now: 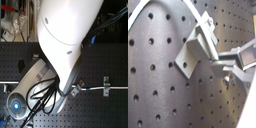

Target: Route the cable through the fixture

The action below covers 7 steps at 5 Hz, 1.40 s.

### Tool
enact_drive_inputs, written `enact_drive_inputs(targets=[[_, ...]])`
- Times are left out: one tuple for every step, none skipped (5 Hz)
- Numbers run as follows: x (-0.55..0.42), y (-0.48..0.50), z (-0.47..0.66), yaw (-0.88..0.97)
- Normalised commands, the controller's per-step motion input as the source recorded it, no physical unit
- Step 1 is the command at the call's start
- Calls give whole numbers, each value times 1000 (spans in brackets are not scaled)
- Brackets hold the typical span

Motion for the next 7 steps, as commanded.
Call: enact_drive_inputs(targets=[[-9, 115, 329, -123], [17, 239, -2, 0], [88, 230, -29, 0], [67, 137, -2, -91], [-16, 128, 131, -131], [-22, 206, 200, -71], [-29, 242, 185, 0]])
